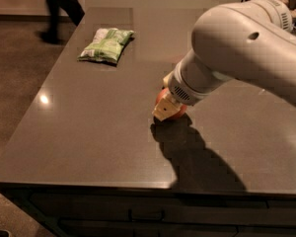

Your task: Move apple near sponge

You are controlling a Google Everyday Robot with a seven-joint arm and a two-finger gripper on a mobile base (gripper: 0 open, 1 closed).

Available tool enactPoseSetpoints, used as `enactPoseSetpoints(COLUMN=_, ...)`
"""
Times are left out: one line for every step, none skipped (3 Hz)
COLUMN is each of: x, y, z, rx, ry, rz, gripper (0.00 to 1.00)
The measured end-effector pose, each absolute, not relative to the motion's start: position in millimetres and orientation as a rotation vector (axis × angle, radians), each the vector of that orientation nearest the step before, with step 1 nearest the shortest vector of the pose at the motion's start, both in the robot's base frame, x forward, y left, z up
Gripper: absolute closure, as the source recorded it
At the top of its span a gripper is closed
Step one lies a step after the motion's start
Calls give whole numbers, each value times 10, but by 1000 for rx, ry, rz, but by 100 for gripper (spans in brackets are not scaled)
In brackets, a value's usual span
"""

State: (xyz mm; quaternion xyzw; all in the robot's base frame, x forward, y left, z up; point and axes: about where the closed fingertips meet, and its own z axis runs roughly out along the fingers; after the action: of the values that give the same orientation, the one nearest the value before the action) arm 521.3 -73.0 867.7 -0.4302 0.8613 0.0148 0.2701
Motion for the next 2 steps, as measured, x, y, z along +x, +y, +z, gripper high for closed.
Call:
enactPoseSetpoints(x=5253, y=-850, z=8663, rx=-1096, ry=2334, rz=-13, gripper=61)
enactPoseSetpoints(x=5252, y=-853, z=8669, rx=-1092, ry=2334, rz=-17, gripper=36)
